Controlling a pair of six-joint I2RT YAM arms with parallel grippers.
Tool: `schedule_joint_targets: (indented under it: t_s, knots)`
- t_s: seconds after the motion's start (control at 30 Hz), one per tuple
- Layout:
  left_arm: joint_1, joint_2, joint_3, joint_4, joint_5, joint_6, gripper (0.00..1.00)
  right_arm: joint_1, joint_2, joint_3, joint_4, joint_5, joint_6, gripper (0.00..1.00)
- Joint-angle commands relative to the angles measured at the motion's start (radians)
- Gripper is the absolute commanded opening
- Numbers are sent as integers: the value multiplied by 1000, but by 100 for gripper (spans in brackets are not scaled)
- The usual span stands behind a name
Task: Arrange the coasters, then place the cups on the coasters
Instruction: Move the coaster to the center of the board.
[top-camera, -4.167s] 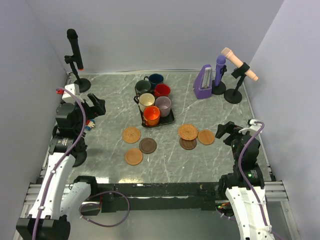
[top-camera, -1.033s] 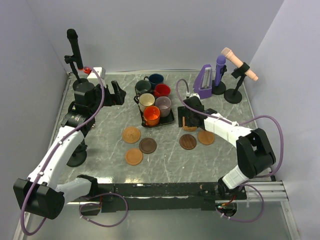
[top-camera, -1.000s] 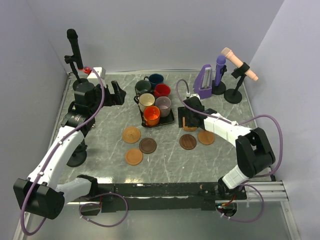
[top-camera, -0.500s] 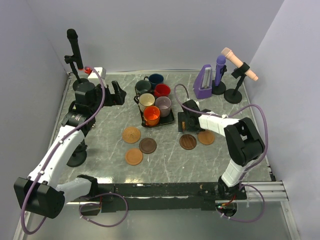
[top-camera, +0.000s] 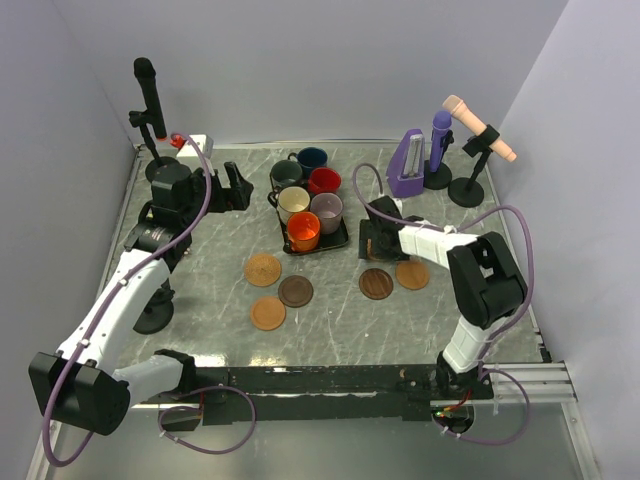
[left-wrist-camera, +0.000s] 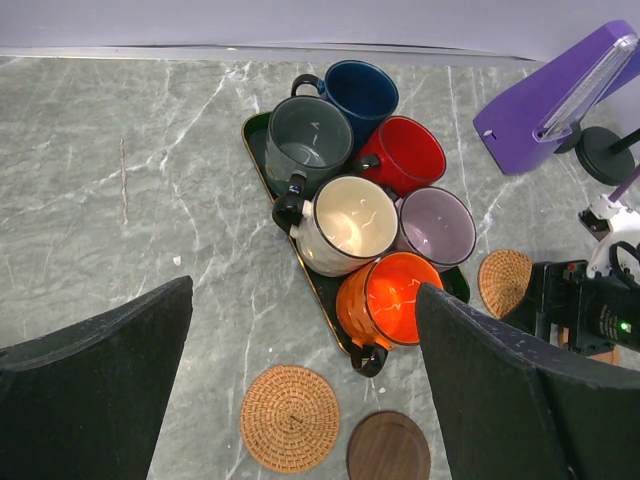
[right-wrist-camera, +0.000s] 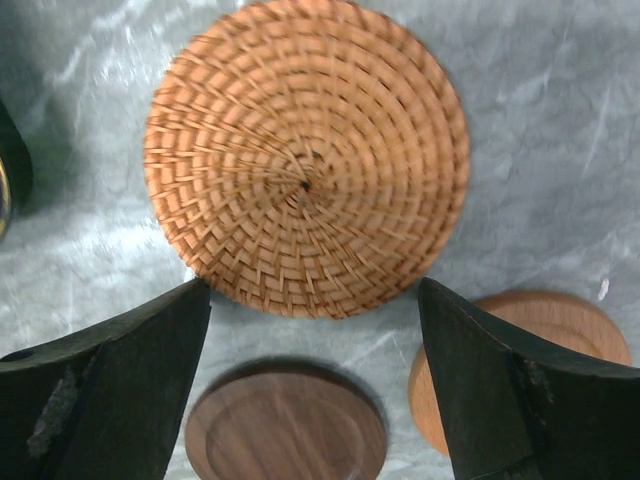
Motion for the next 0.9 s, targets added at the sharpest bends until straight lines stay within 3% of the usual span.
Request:
schedule_joint_targets:
  t_s: [0.0, 0.3, 0.87]
  knots:
    - [-5, -3, 9, 30, 8, 2, 96, -24, 54, 61, -17, 16, 3, 89]
    - [-5, 0, 12, 29, 2, 2, 97, -50, 110, 143, -60, -2, -21, 82]
    - [-5, 13, 14, 26, 10, -6, 97, -87, 203, 288, -120, -7, -14, 81]
